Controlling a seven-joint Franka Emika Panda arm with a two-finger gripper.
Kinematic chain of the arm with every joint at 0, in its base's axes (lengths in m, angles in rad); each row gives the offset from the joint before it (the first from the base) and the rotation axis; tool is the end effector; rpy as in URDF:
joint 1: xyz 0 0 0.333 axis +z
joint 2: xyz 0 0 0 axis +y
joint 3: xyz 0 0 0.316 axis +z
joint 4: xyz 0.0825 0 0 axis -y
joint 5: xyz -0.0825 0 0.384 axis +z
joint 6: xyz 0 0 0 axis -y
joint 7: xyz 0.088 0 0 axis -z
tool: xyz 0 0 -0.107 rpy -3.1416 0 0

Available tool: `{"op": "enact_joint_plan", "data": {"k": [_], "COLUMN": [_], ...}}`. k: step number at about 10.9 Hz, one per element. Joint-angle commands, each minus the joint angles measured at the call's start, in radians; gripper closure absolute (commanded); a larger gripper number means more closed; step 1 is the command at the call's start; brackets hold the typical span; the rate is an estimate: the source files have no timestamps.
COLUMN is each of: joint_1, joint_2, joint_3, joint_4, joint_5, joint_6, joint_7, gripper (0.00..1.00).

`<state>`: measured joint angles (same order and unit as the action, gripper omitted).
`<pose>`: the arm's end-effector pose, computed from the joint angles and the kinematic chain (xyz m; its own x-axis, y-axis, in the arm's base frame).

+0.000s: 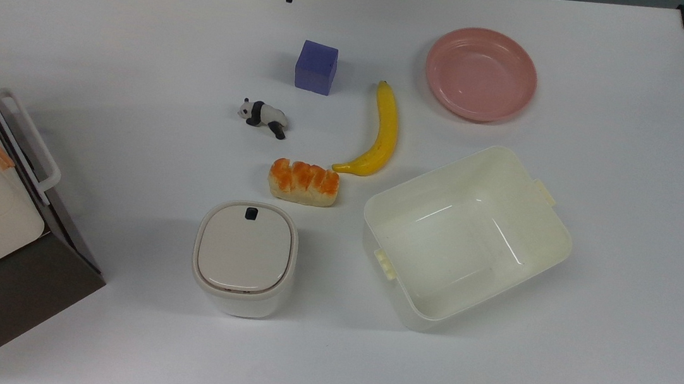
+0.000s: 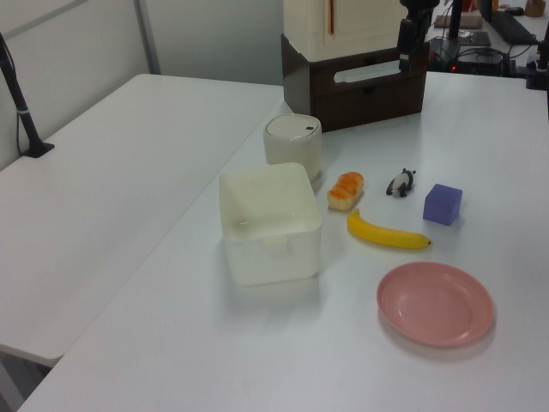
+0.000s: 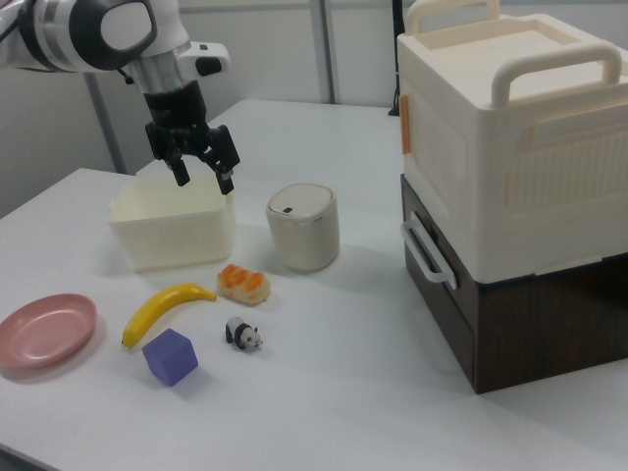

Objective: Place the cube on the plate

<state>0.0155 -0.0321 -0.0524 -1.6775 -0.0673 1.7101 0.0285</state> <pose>0.5555 -0.0273 0.6042 0.9962 -0.0560 0.0662 -0.0602 -0.9962 0.0635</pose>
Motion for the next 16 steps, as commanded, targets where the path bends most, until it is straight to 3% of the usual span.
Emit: {"op": "enact_joint_plan", "data": {"k": [1,16], "joint_1": [0.006,0.008], "joint_2": [0.011,0.012], "joint_3": [0.000,0.002], "joint_4": [0.027,0.028], "joint_5": [0.017,0.018], "joint_6": [-0.061,-0.061], "joint_7": [-0.018,-0.054], "gripper": [0.00,0.00]}}
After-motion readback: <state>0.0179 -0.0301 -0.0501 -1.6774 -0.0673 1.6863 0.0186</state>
